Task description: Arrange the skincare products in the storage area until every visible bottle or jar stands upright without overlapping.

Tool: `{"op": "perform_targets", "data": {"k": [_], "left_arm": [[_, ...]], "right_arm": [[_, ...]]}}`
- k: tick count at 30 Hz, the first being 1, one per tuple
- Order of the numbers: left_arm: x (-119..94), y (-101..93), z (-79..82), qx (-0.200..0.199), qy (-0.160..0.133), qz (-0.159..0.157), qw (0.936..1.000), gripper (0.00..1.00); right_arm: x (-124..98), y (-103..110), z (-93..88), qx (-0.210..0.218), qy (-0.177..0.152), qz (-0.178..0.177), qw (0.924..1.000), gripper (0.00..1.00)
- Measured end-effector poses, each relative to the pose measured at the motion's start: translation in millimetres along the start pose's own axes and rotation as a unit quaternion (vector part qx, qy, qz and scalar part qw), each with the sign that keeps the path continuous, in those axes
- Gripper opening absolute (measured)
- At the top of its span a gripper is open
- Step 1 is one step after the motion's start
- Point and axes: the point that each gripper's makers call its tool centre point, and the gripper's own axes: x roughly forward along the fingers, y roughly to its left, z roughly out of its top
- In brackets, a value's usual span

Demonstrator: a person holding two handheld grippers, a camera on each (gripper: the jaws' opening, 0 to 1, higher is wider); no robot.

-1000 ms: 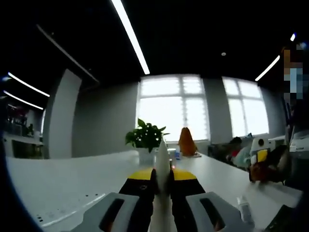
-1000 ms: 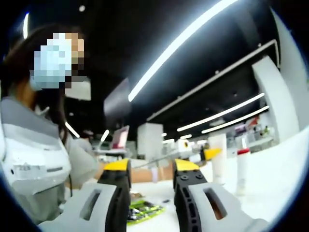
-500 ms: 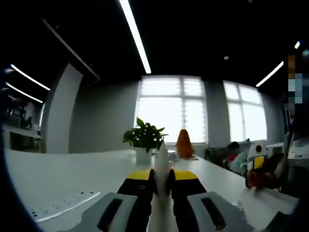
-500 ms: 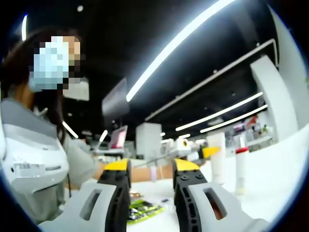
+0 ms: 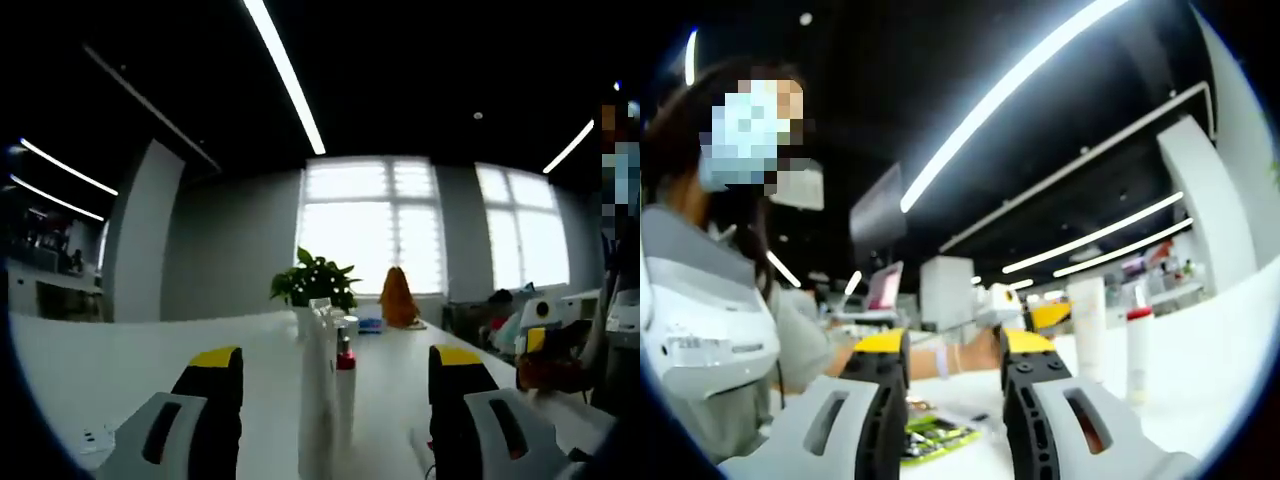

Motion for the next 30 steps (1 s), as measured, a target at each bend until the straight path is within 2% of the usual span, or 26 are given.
{"op": "perform_targets", "data": {"k": [3, 5, 8, 9, 11, 13, 15, 19, 21, 24, 25, 27, 29, 30], "left_arm": [[-12, 6.6, -3.2, 0.009, 0.006, 0.052, 0.9986, 0.99], [-21, 10.7, -2.3, 0.001, 0.01, 0.07, 0.9975, 1.0], [-39, 16.8, 13.8, -0.012, -0.022, 0.102, 0.9944, 1.0], [-41, 17.3, 15.7, -0.014, -0.026, 0.106, 0.994, 1.0], [-59, 16.5, 33.0, -0.016, -0.052, 0.132, 0.9897, 1.0], [-77, 15.1, 47.4, -0.018, -0.078, 0.167, 0.9828, 1.0], [-92, 7.7, 58.6, -0.022, -0.102, 0.174, 0.9791, 1.0], [-125, -7.9, 71.1, -0.033, -0.129, 0.189, 0.9728, 1.0], [-139, -16.0, 69.7, -0.036, -0.128, 0.19, 0.9726, 1.0], [-156, -26.1, 59.1, -0.03, -0.105, 0.201, 0.9736, 1.0], [-161, -29.9, 57.0, -0.027, -0.101, 0.203, 0.9735, 1.0], [-173, -36.7, 54.0, -0.024, -0.098, 0.205, 0.9736, 1.0], [-181, -51.4, 54.9, -0.058, -0.126, 0.182, 0.9735, 1.0], [-184, -52.7, 55.4, -0.066, -0.134, 0.178, 0.9727, 1.0]], "right_arm": [[2, 6, 5.8, 0.004, -0.013, 0.01, 0.9998, 0.47], [3, 10, 9.6, 0.013, -0.024, 0.019, 0.9994, 0.59], [7, 13, 11.4, 0.026, -0.029, 0.027, 0.9989, 0.8], [8, 13, 10.5, 0.028, -0.027, 0.027, 0.9989, 0.85], [11, 12, 7.8, 0.031, -0.02, 0.026, 0.999, 0.92], [13, 11, 4.7, 0.032, -0.012, 0.027, 0.9991, 0.93], [17, 10, 3.6, 0.032, -0.007, 0.028, 0.9991, 0.91], [26, 2, -2.7, 0.031, 0.022, 0.029, 0.9989, 0.87], [28, -2, -8.6, 0.016, 0.043, 0.033, 0.9984, 0.83], [30, -8, -22.3, -0.003, 0.091, 0.044, 0.9949, 0.86], [28, -12, -30.5, -0.014, 0.118, 0.046, 0.9919, 0.86], [24, -19, -37.9, -0.019, 0.139, 0.043, 0.9892, 0.85], [18, -24, -41.7, -0.013, 0.145, 0.038, 0.9886, 0.83], [13, -26, -43.9, -0.008, 0.148, 0.035, 0.9884, 0.83]]}}
